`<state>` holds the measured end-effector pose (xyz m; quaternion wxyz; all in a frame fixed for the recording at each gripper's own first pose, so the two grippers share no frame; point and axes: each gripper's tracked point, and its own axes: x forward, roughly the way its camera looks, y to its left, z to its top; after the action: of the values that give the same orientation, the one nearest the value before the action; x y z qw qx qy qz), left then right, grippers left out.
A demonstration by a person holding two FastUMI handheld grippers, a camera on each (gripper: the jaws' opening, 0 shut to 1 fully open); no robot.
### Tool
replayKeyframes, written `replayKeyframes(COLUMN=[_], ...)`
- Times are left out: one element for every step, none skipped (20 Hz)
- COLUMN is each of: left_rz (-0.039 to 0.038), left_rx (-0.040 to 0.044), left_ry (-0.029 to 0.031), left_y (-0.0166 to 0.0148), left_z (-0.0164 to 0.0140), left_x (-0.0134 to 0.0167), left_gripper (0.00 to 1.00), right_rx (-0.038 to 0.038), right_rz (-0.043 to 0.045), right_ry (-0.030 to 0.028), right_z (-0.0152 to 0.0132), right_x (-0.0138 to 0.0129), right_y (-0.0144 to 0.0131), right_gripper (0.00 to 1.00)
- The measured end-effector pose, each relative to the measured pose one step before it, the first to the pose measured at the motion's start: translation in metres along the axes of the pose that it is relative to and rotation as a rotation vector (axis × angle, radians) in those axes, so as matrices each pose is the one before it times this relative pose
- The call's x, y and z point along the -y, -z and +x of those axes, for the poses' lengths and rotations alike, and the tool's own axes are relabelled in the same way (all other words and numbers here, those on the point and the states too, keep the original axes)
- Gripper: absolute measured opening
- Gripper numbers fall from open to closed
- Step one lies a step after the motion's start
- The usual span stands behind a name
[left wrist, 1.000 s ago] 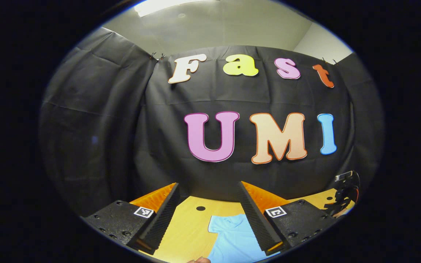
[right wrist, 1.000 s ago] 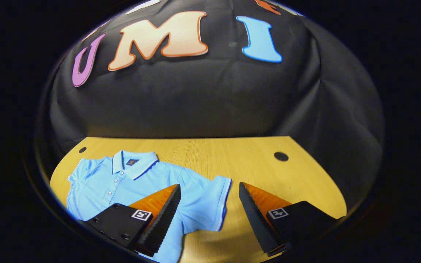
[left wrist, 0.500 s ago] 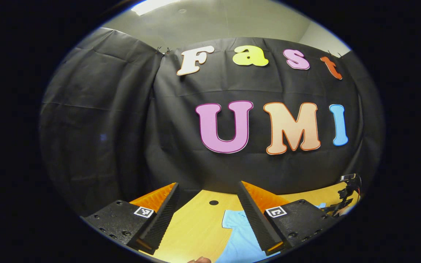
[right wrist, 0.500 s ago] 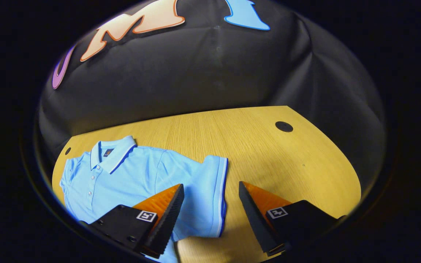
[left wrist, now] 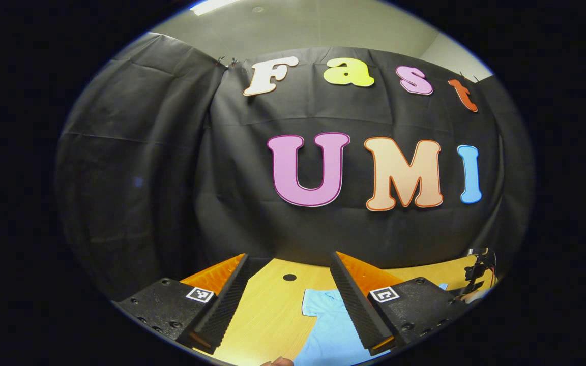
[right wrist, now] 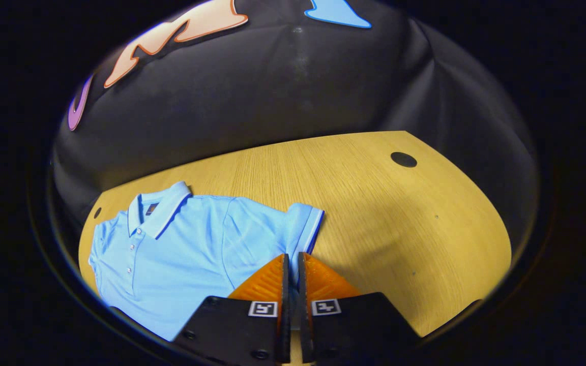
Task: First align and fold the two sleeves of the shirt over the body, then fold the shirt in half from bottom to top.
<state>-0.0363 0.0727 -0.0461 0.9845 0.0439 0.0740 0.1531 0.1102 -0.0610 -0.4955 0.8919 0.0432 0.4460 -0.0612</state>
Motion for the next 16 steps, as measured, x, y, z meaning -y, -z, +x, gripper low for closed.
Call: replayKeyframes(left_rz=[0.00525, 0.00768, 0.00655, 0.00261, -0.00274, -0.00695, -0.00754, -0.00700, -0.00238, 0.00079, 0.00108, 0.00072, 0.00057, -0.00105, -0.00367, -0.00345], left_rx=[0.00381, 0.00576, 0.00361, 0.00144, 0.00028, -0.00108, -0.00693, -0.00674, -0.00554, 0.00173, 0.00342, 0.00041, -0.00751, -0.00731, -0.00711, -0.00604], left_ry=[-0.00274, -0.00306, -0.00257, -0.00125, 0.00308, 0.00342, 0.00327, 0.00388, 0.00309, 0.00056, -0.00007, -0.00270, -0.00191, -0.00362, -0.00242, -0.00234], left_y=[-0.00064, -0.00181, -0.00049, -0.00011, 0.00007, 0.00015, 0.00315, 0.00210, 0.00241, -0.00018, -0.00070, 0.00008, 0.00304, 0.00310, 0.00255, 0.00181], left_z=[0.00003, 0.00069, 0.00076, 0.00052, 0.00159, 0.00124, 0.00144, 0.00087, 0.00021, -0.00004, 0.00032, 0.00093, 0.00091, -0.00009, 0.00038, -0.00006], left_x=[-0.00032, -0.00074, -0.00045, -0.00033, 0.00125, 0.00164, 0.00185, 0.00148, 0.00162, -0.00053, -0.00071, -0.00169, -0.00095, -0.00261, -0.00201, -0.00174], left_gripper=[0.95, 0.94, 0.95, 0.95, 0.94, 0.95, 0.95, 0.96, 0.95, 0.95, 0.94, 0.94, 0.95, 0.94, 0.94, 0.95], right_rx=[0.00268, 0.02359, 0.04180, 0.02815, 0.00355, -0.00037, -0.00160, -0.00293, -0.00373, -0.00768, -0.00351, -0.00026, -0.00643, -0.00890, -0.01010, -0.01258], right_rz=[0.00582, 0.01180, 0.00413, 0.00192, 0.00241, 0.00354, -0.00842, -0.00300, 0.00375, -0.00034, -0.01333, -0.01251, -0.00552, 0.00296, 0.00552, 0.00593], right_ry=[-0.01157, -0.02380, -0.02056, -0.02427, -0.02579, -0.02903, -0.01128, -0.02006, -0.02040, -0.02718, -0.01650, -0.01645, -0.01269, -0.01277, -0.01075, -0.01235], right_z=[0.00070, -0.00364, -0.00166, -0.00171, -0.00589, -0.00222, -0.00051, 0.00017, -0.00236, -0.00050, -0.00008, -0.00043, 0.00166, 0.00251, 0.00447, 0.00381], right_x=[-0.00219, -0.00876, -0.00934, -0.01068, -0.01102, -0.01165, -0.00779, -0.00898, -0.01191, -0.01362, -0.01075, -0.01056, -0.01160, -0.01148, -0.01057, -0.00933], right_y=[-0.00087, -0.00749, -0.01018, -0.01149, -0.00458, -0.00337, -0.00096, -0.00042, 0.00099, 0.00391, 0.00472, 0.00154, 0.00400, 0.00479, 0.00579, 0.00494], right_gripper=[0.03, 0.03, 0.03, 0.03, 0.02, 0.03, 0.03, 0.03, 0.03, 0.02, 0.03, 0.03, 0.03, 0.03, 0.03, 0.03])
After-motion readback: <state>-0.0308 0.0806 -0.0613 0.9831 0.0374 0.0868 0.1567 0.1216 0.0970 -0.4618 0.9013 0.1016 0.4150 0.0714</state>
